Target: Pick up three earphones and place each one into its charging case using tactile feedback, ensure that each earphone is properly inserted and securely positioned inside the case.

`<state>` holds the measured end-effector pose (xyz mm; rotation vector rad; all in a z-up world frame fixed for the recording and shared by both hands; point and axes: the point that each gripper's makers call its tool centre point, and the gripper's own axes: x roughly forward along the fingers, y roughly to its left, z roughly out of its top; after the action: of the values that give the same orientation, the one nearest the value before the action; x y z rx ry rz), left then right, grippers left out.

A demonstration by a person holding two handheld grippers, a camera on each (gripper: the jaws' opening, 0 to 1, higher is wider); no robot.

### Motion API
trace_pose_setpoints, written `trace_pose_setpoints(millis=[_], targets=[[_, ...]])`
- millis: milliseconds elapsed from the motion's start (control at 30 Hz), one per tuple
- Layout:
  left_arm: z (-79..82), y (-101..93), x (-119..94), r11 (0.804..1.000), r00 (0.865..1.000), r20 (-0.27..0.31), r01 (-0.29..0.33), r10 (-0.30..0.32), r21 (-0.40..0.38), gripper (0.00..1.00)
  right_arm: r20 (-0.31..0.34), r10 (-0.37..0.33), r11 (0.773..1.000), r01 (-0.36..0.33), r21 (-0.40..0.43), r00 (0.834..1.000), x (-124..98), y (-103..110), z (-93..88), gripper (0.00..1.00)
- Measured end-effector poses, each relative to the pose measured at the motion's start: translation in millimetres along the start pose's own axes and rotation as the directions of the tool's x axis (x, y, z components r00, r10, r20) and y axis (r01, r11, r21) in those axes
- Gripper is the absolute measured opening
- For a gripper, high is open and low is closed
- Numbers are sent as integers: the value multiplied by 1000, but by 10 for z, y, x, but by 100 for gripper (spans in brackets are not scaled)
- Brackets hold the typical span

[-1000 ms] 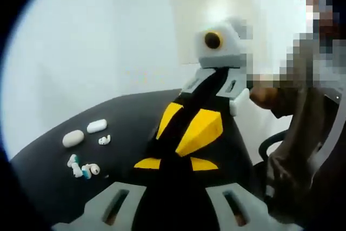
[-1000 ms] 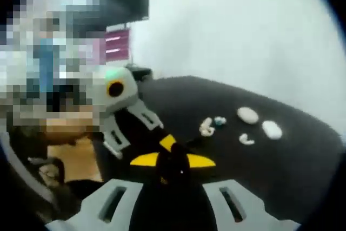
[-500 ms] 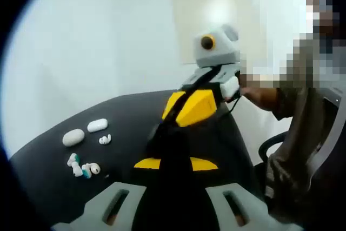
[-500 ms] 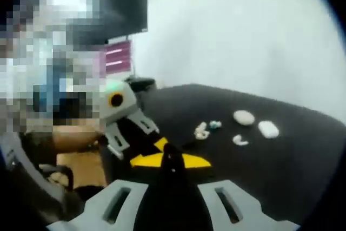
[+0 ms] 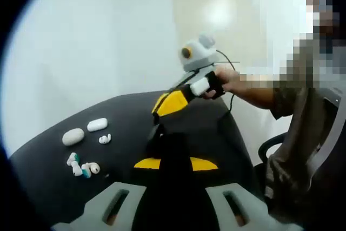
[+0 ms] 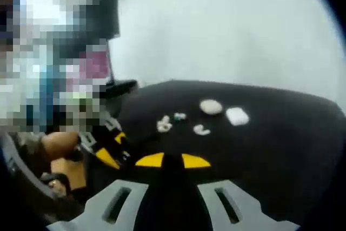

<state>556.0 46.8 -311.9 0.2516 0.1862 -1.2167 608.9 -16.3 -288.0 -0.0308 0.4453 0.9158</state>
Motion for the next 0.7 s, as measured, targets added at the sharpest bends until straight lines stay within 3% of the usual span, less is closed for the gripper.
trace_pose_setpoints(millis=[200, 300, 433, 567, 600, 700], targets=[[0, -4, 0, 1000, 1000, 1, 2, -2, 3, 15, -50, -29, 1000, 29, 8, 998, 16, -105, 89, 13], [0, -8, 1, 1000, 1000, 1, 5, -5, 2, 15, -183, 20, 999, -13, 41, 983, 73, -65, -67, 13], [-1, -8, 1, 1000, 1000, 1, 8, -8, 2, 15, -212, 2, 1000, -3, -4, 977, 322, -94, -147, 14], [-2, -10, 1, 1000, 1000, 1, 6, -6, 6, 15, -152, 22, 999, -30, -45, 988, 435, -76, -70, 21], [-1, -10, 1, 1000, 1000, 1, 6, -6, 6, 15, -142, 31, 999, -34, -24, 989, 437, -89, -39, 21], [-1, -7, 1, 1000, 1000, 0, 8, -8, 5, 15, -32, 70, 995, -67, 75, 997, 357, -151, 236, 22]])
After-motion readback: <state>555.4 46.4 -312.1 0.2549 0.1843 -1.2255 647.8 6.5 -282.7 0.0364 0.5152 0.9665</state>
